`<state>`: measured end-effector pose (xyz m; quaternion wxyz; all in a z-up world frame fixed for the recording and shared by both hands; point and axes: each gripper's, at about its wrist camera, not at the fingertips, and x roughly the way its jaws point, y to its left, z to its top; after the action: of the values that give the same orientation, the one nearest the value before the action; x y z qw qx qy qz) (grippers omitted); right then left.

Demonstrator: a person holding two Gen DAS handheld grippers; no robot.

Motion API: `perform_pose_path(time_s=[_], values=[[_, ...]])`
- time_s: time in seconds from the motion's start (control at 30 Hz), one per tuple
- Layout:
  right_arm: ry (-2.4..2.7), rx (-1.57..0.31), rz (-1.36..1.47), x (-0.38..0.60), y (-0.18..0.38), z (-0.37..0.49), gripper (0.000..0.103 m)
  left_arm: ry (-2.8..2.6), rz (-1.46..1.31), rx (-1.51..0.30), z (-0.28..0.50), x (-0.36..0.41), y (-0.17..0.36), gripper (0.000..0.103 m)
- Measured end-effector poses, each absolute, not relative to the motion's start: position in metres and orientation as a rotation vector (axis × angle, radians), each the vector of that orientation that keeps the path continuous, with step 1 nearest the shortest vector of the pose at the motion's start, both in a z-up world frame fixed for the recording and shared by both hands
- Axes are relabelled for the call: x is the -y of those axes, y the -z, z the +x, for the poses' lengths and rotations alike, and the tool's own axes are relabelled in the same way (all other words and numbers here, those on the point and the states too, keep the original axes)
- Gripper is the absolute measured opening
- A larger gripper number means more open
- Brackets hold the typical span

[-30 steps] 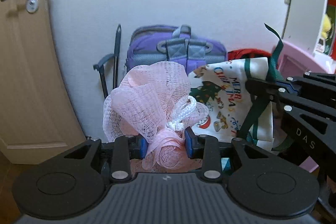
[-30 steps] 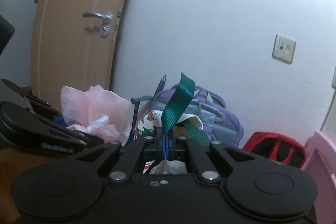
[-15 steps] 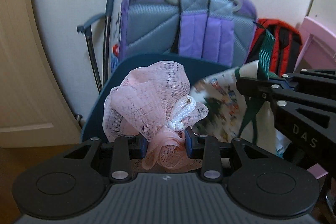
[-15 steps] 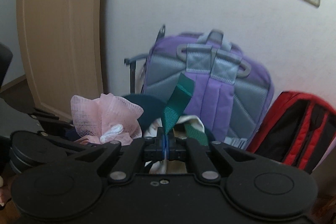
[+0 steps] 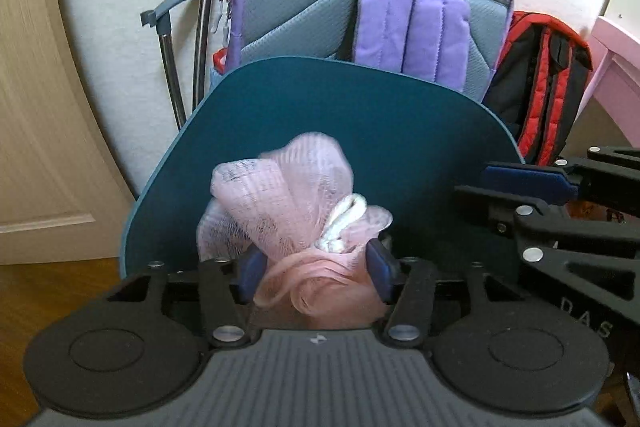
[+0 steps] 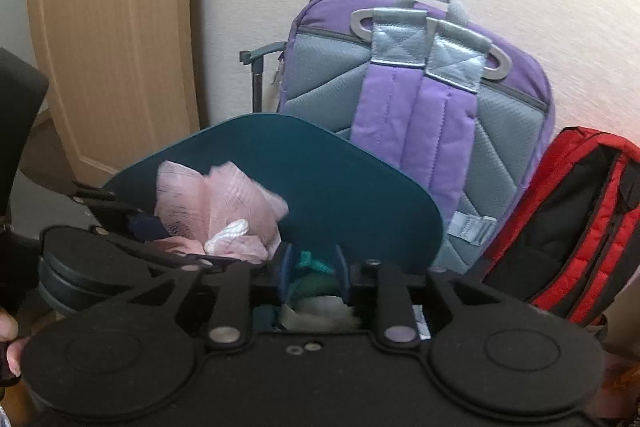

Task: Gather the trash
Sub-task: 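Lift both bags and carry them over the teal wastebasket, then open both grippers to drop the bags into the wastebasket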

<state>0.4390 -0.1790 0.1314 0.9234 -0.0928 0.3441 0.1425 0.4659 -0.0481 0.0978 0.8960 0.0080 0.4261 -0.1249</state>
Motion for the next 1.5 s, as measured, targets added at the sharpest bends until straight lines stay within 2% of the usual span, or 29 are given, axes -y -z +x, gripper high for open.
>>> perform_pose_path(time_s=[0.1, 0.17, 0.2, 0.6, 0.87, 0.97, 1.27, 1.5], values=[[-0.293, -0.705, -0.178, 0.184, -0.137, 0.431, 0.026, 0.266, 0.005, -0.868, 0.456, 0.048, -0.104, 0.059], [-0.297, -0.701, -0.169, 0.187, -0.142, 0.423, 0.027, 0.263, -0.002, -0.858, 0.448, 0.047, -0.11, 0.067], [-0.298, -0.7, -0.165, 0.189, -0.145, 0.419, 0.027, 0.26, -0.003, -0.849, 0.443, 0.046, -0.114, 0.068], [-0.31, -0.643, -0.135, 0.202, -0.186, 0.346, 0.03, 0.251, -0.026, -0.788, 0.369, 0.035, -0.168, 0.069], [-0.34, -0.6, -0.135, 0.2, -0.207, 0.29, 0.034, 0.274, -0.018, -0.754, 0.309, 0.029, -0.19, 0.073], [-0.353, -0.589, -0.133, 0.2, -0.211, 0.273, 0.039, 0.281, 0.0, -0.746, 0.287, 0.027, -0.193, 0.081], [-0.4, -0.597, -0.112, 0.196, -0.201, 0.23, 0.046, 0.288, 0.031, -0.742, 0.234, 0.01, -0.182, 0.081], [-0.488, -0.652, -0.046, 0.19, -0.169, 0.203, 0.052, 0.299, 0.034, -0.769, 0.204, -0.01, -0.156, 0.085]])
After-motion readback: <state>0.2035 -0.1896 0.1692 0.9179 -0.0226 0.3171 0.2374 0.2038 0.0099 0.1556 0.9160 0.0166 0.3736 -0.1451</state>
